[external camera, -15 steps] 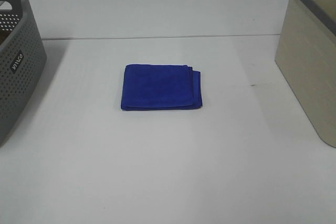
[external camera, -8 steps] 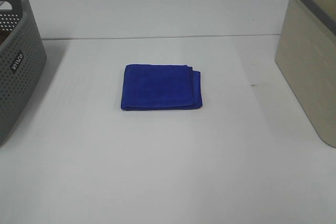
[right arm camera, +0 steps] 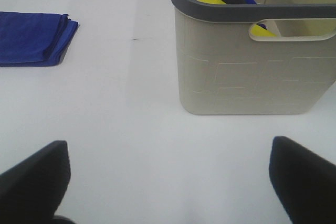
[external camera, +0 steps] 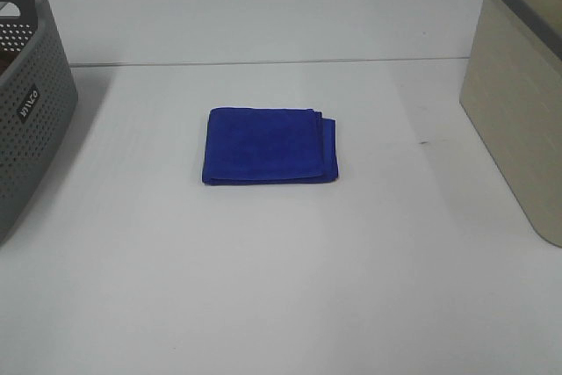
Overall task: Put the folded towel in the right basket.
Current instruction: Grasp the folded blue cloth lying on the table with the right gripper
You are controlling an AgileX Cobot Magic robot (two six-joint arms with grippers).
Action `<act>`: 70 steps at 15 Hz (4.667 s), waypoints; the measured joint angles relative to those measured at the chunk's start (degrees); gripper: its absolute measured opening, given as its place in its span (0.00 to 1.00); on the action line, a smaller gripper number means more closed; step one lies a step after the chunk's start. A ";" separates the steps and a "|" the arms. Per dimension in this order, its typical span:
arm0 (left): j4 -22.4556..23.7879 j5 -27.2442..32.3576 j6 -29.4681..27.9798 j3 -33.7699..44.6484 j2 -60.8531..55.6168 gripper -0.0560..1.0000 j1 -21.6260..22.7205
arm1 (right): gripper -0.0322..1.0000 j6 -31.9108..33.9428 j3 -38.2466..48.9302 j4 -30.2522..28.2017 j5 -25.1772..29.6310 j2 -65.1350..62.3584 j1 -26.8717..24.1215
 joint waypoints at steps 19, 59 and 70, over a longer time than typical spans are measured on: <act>0.00 0.00 0.00 0.00 0.00 0.99 0.00 | 0.98 0.00 -4.98 0.23 1.60 9.34 0.00; -0.23 0.00 0.00 0.00 0.00 0.99 0.00 | 0.97 0.40 -87.89 29.97 0.92 144.27 12.09; -0.23 0.00 0.00 0.00 0.00 0.99 0.00 | 0.14 4.30 -88.24 33.52 -13.18 147.59 26.13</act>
